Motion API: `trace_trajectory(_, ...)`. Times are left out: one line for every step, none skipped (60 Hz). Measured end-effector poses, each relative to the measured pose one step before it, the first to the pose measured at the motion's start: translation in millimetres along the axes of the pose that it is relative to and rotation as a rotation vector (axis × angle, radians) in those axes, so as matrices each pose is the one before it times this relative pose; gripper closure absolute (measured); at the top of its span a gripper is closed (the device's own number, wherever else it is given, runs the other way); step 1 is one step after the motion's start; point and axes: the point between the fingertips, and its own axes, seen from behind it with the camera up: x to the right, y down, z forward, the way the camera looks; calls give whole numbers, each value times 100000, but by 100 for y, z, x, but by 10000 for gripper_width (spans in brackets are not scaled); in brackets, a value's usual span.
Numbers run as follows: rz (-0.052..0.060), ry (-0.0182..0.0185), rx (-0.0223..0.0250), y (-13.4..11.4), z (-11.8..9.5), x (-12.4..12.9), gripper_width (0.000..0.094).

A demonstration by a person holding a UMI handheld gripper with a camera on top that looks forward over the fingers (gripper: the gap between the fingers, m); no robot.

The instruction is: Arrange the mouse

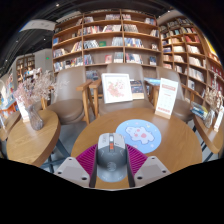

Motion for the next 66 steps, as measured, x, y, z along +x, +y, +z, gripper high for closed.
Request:
trace_trajectory(-446,577,1279,-933,107,500,496)
trace_trajectory(-407,854,1310,-904,205,578,494)
trace_trajectory(-305,1075,1236,-880,221,636,495)
trace_trajectory(-320,1125,1085,-964,350,842,495)
trace_trajectory(-423,1459,895,-806,399,494,496)
trace_trajectory(-494,1028,907,-595,478,697,494)
trace_trajectory(-330,801,795,-594,524,581,494)
trace_trajectory(-250,695,612,-505,575,542,495)
trace_trajectory(-301,696,373,-389,622,523,497)
trace_trajectory(-465,674,171,-295,637,476,495)
trace_trajectory(-605,398,175,-109,649,672,495)
trace_trajectory(-308,343,5,-175,584,635,495)
trace_trajectory(30,535,-175,-189,777,66,496)
trace_trajectory(108,284,-128,3,668,237,496)
trace_trajectory(39,159,-252,87,697,239,496)
trace_trajectory(35,35,-537,197,685,192,496)
trace_trajectory(116,14,-779,282,680,184,496)
trace_trajectory(247,104,-912,336,662,177,496)
trace_trajectory(304,128,-942,483,608,449,497)
trace_trajectory(250,487,-949,525,770,211,496)
trace_trajectory(297,156,-1215,329,631,164,497)
trace_trajectory(235,-144,-1109,225,618,158,498)
trace_trajectory(290,-160,-1059,322,580,143,498)
trace_trajectory(352,-19,-1033,363,555,101,497)
trace_trajectory(369,121,-979,355,537,104,498)
trace_trajectory(144,170,-840,445,566,54,499)
trace_trajectory(-47,134,-849,404,423,126,499)
trace_trajectory(-76,247,-982,341,398,129,499)
trace_trajectory(11,321,-803,296,359,109,499)
trace_trajectory(-55,287,-530,237,311,103,498)
trace_trajectory(-210,289,-325,219,304,103,498)
trace_trajectory(-381,254,-381,241,273,72,498)
trace_trajectory(-332,230,-435,251,243,86,498)
trace_trajectory(53,53,-380,231,252,41,497)
trace_trajectory(311,91,-200,227,146,1,496)
trace_trajectory(315,108,-224,225,150,37,490)
trace_trajectory(400,-23,-312,184,120,-8,486)
trace_trajectory(415,-131,-424,201,114,-2,479)
trace_trajectory(575,-279,-468,186,111,-7,472)
trace_trajectory(712,-291,-421,195,104,-38,461)
trace_trajectory(778,-270,-300,163,107,-25,459)
trace_trajectory(683,-215,-317,176,100,-14,457)
trace_trajectory(614,-166,-180,94,78,-28,449)
trace_trajectory(526,-256,118,58,79,3,446)
trace_trajectory(258,-149,229,18,17,12,438)
trace_trajectory(42,-50,535,-103,25,32,431)
trace_trajectory(-138,198,219,-4,7,59,425)
trace_trajectory(-293,283,36,23,-1,65,415)
trace_trajectory(-315,265,124,7,-42,63,397)
trace_trajectory(-240,345,172,-35,-57,44,357)
trace_trajectory(-114,414,117,-24,-74,68,300)
trace_trajectory(80,298,67,-26,-88,28,241)
trace_trajectory(143,131,-89,-10,-124,-4,180)
trace_trajectory(76,29,-161,3,-142,-36,122)
trace_trajectory(-7,-124,27,-66,-215,-37,75)
trace_trajectory(-170,-428,287,-113,-253,-100,82)
trace_trajectory(-70,-361,449,-171,-303,-70,107)
trace_trajectory(-105,-214,359,-168,-373,-35,115)
trace_trajectory(-114,-315,410,-179,-416,-52,110)
trace_trajectory(-43,-331,461,-176,-466,-52,97)
trace_trajectory(19,-251,503,-169,-501,-36,84)
trace_trajectory(38,-167,451,-160,-652,6,81)
trace_trajectory(-15,-190,356,-111,-648,-55,83)
trace_trajectory(-95,-60,293,-67,-715,1,81)
trace_trajectory(-197,-89,334,-64,-807,-2,84)
trace_trajectory(-246,37,345,28,-870,-25,81)
